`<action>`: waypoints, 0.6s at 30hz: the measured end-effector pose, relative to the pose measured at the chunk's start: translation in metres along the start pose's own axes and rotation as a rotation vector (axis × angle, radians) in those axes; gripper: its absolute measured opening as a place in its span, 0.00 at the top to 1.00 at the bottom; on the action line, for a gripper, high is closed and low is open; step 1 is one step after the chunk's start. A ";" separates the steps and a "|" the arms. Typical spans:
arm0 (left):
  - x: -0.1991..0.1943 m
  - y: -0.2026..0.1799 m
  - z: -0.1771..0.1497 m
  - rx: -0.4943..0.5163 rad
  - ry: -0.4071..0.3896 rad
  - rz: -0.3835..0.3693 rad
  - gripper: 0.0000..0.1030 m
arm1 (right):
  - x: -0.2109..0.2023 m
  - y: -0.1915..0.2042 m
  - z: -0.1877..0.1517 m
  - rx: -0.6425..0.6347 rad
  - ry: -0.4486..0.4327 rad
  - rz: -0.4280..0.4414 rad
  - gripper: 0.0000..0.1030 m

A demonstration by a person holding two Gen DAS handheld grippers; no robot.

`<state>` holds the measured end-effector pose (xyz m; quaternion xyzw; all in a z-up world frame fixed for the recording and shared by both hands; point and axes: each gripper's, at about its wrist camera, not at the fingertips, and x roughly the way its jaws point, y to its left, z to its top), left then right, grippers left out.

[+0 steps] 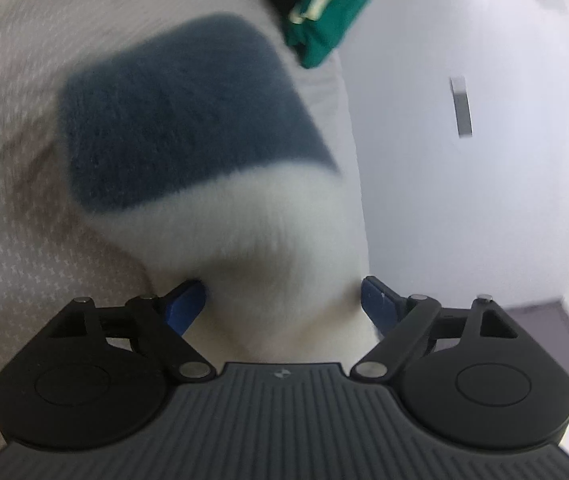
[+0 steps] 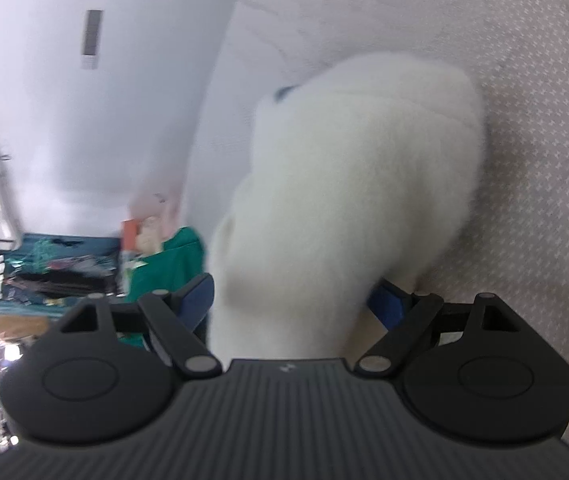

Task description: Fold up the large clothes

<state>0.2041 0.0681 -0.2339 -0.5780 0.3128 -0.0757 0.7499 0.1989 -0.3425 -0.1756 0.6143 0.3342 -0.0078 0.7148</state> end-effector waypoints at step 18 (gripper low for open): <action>0.018 -0.032 0.014 0.124 -0.063 0.112 0.60 | 0.017 0.022 0.012 -0.120 -0.026 -0.031 0.69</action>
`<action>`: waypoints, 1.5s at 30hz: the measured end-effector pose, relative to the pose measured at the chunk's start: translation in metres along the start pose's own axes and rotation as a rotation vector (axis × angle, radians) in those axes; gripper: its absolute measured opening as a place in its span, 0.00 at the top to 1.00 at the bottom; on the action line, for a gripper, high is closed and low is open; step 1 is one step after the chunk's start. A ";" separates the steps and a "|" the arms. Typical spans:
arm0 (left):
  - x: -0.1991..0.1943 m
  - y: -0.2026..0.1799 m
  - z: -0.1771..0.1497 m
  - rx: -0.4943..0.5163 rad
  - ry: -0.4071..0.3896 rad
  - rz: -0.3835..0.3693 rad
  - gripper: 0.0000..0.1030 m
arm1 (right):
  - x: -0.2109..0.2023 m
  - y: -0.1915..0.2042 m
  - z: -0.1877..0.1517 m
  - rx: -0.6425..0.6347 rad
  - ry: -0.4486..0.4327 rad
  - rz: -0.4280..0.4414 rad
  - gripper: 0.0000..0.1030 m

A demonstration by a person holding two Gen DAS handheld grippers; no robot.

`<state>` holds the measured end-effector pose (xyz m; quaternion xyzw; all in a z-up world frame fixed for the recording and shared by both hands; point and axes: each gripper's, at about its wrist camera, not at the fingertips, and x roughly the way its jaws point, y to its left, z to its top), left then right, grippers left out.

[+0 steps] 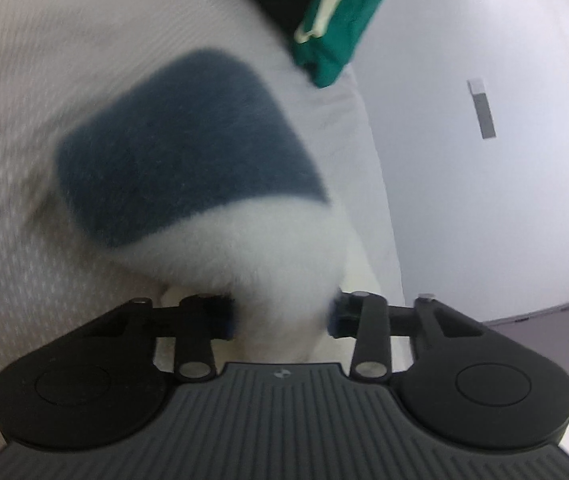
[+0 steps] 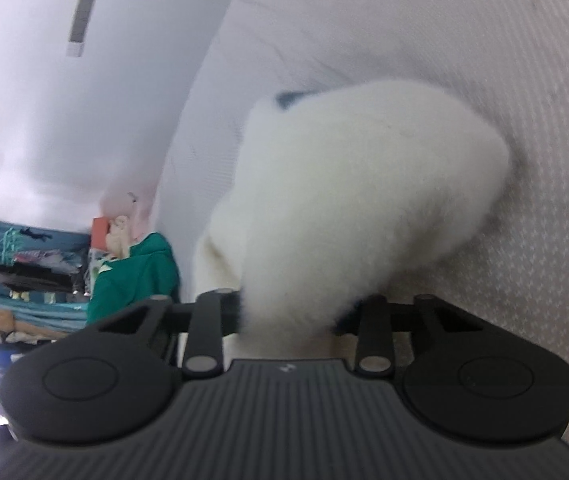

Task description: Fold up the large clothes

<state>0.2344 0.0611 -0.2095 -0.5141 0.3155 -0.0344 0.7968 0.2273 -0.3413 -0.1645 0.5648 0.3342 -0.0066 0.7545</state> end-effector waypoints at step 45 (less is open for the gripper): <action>0.237 -0.167 -0.160 0.698 0.234 -0.275 0.64 | -0.132 -0.151 0.168 -0.142 -0.357 0.225 0.66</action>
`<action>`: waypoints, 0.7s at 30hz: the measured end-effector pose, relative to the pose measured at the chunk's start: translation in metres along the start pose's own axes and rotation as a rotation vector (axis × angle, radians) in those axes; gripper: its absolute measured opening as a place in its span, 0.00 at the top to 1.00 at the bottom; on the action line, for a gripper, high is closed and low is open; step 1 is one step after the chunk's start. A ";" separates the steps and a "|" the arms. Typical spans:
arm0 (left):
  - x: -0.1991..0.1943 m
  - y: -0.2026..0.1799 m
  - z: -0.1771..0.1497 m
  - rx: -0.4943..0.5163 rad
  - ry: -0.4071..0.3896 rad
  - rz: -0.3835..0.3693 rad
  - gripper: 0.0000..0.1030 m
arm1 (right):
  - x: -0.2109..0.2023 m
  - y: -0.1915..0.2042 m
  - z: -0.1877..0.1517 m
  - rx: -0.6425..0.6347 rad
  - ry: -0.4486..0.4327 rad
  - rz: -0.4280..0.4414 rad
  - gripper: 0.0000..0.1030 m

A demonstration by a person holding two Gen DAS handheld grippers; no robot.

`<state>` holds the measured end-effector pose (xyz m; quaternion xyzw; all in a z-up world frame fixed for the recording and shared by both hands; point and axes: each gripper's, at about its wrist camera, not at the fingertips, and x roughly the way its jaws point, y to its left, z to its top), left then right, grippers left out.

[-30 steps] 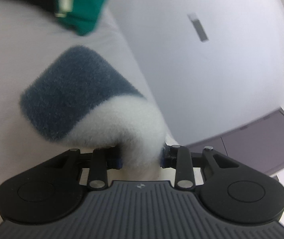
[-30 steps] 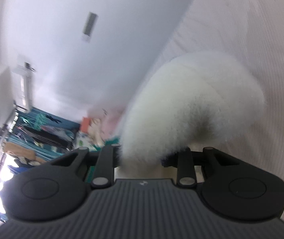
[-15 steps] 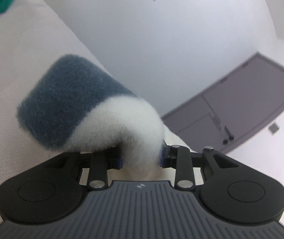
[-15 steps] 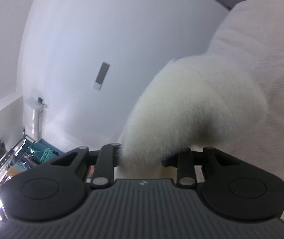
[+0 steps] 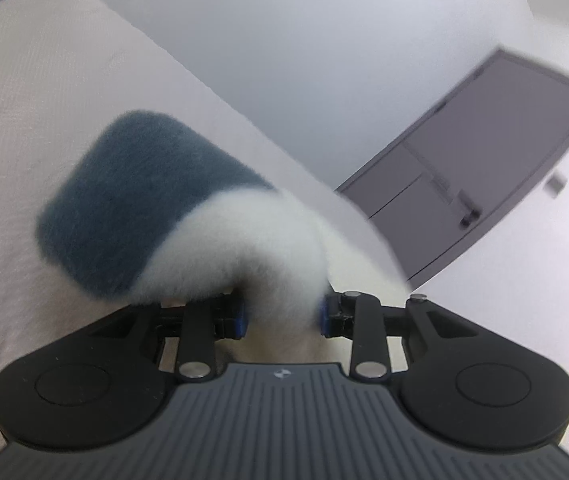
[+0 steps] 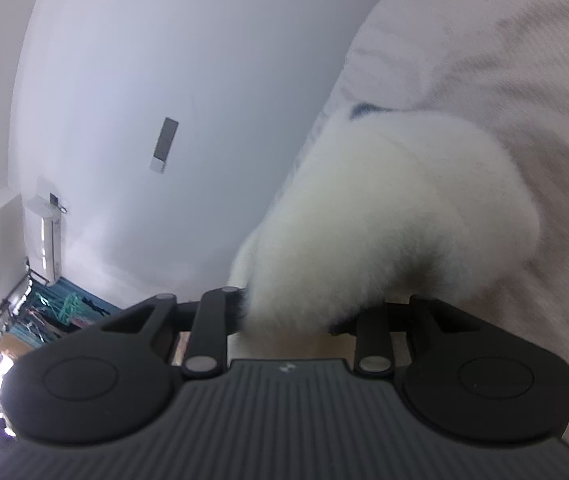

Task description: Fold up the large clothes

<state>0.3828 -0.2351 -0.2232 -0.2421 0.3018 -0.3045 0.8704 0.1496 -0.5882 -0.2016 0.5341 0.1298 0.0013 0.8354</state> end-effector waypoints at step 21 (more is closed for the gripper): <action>0.006 -0.074 -0.022 0.173 0.105 0.198 0.50 | -0.022 0.004 -0.011 -0.048 0.055 -0.170 0.36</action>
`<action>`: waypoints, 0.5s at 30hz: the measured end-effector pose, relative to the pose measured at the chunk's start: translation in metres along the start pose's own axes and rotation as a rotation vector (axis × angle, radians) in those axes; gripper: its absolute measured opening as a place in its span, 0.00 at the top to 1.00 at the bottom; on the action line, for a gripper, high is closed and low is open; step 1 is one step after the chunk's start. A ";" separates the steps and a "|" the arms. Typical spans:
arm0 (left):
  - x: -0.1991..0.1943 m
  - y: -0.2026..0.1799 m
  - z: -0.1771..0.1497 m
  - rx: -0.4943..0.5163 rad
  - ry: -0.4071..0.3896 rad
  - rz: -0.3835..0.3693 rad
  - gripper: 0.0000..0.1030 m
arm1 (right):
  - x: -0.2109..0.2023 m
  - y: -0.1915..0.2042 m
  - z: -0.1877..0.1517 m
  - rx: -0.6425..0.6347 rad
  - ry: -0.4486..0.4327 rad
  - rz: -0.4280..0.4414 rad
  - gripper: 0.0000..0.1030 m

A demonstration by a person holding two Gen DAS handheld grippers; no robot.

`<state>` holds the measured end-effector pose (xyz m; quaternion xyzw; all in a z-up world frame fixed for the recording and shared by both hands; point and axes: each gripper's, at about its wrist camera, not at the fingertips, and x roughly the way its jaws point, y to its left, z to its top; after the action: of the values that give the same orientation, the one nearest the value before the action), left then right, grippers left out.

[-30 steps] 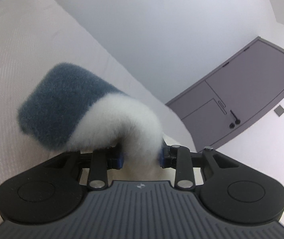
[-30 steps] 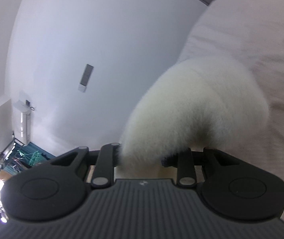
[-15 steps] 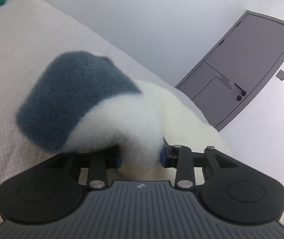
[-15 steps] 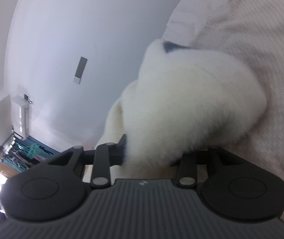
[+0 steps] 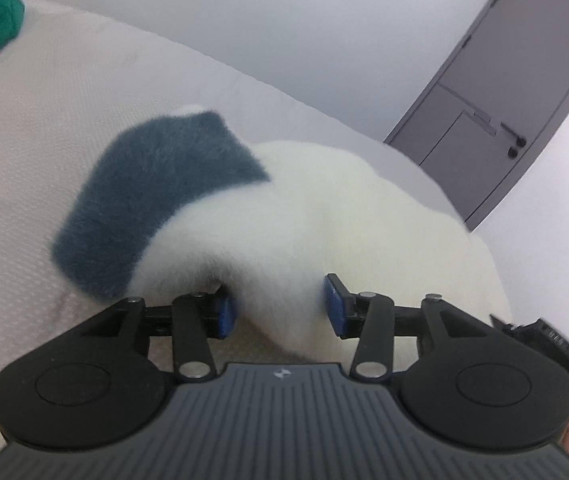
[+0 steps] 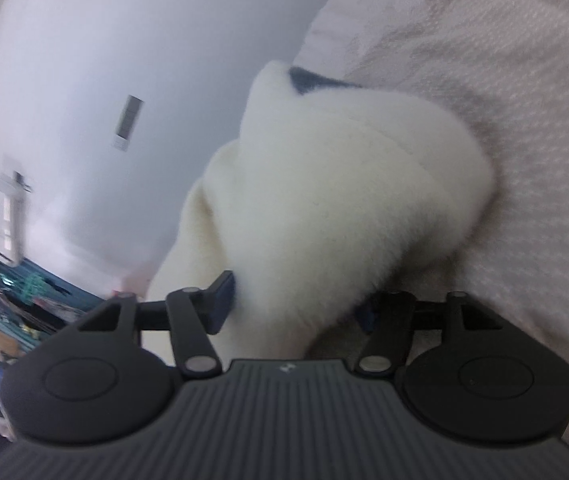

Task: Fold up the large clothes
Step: 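Open both grippers and pull them back from the sweater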

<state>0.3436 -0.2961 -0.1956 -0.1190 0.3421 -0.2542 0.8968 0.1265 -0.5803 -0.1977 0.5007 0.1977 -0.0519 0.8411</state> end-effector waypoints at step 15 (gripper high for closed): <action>-0.128 -0.070 0.039 0.176 -0.083 0.095 0.45 | -0.124 0.141 -0.005 -0.491 -0.175 -0.028 0.36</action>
<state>0.2626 -0.2847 -0.0693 -0.0340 0.2864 -0.2355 0.9281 0.0516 -0.5200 -0.0368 0.2724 0.1377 -0.0574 0.9506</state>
